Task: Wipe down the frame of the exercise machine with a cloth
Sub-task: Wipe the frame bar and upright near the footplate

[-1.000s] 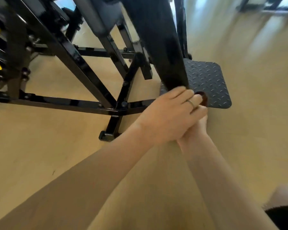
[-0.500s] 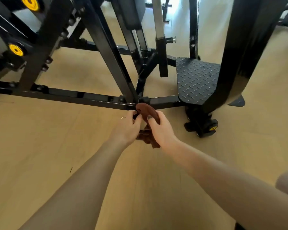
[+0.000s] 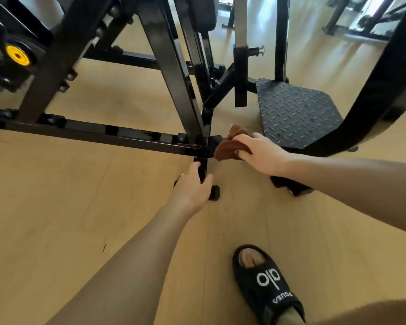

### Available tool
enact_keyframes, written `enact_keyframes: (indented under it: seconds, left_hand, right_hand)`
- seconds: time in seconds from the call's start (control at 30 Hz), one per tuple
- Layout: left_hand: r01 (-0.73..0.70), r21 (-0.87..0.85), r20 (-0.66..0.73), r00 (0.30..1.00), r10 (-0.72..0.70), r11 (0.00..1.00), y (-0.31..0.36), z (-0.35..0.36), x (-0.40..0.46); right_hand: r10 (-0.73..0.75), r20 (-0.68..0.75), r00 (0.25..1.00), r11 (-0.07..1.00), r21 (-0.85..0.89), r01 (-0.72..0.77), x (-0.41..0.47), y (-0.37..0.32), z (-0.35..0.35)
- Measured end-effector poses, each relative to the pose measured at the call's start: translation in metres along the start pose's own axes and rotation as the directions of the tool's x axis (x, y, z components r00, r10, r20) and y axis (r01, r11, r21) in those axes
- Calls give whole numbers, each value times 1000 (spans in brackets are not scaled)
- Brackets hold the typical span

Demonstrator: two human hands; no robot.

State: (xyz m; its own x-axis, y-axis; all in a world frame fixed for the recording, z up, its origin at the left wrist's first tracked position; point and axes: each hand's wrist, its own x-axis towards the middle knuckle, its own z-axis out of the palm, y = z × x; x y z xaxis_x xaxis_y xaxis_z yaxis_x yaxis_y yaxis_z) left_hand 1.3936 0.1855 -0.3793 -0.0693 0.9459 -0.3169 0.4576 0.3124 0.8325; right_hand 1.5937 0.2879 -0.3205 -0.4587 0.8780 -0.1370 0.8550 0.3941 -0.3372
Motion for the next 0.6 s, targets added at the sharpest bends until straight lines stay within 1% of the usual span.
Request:
enact_keyframes:
  seconds: [0.07, 0.17, 0.23, 0.37, 0.43, 0.5, 0.53, 0.6]
  left_hand:
    - [20, 16, -24, 1000, -19, 1000, -8, -6, 3]
    - [15, 25, -79, 997, -13, 1000, -11, -16, 7]
    - [8, 38, -108, 994, -4, 999, -12, -22, 10]
    - [9, 97, -174, 985, 8, 995, -8, -34, 22]
    - [9, 61, -200, 980, 4, 998, 1, -38, 33]
    - [17, -14, -221, 975, -19, 1000, 13, -43, 47]
    - [22, -51, -232, 972, -33, 998, 20, -45, 56]
    - [36, -96, -252, 966, -59, 995, 32, -50, 74]
  right_hand:
    - [9, -6, 1000, 1000, -24, -9, 7, 10, 12]
    - [80, -99, 992, 997, 14, -79, 22, 14, 33]
    - [122, -162, 979, 991, 80, -110, 35, 15, 47]
    - [203, -221, 954, 955, 261, -142, 64, 20, 69]
    - [176, -262, 949, 945, 316, -88, 80, 20, 78]
    - [91, -306, 948, 947, 321, 12, 97, 19, 86]
    - [54, -313, 948, 947, 317, 50, 104, 19, 89]
    - [26, -289, 957, 953, 295, 63, 117, 23, 95]
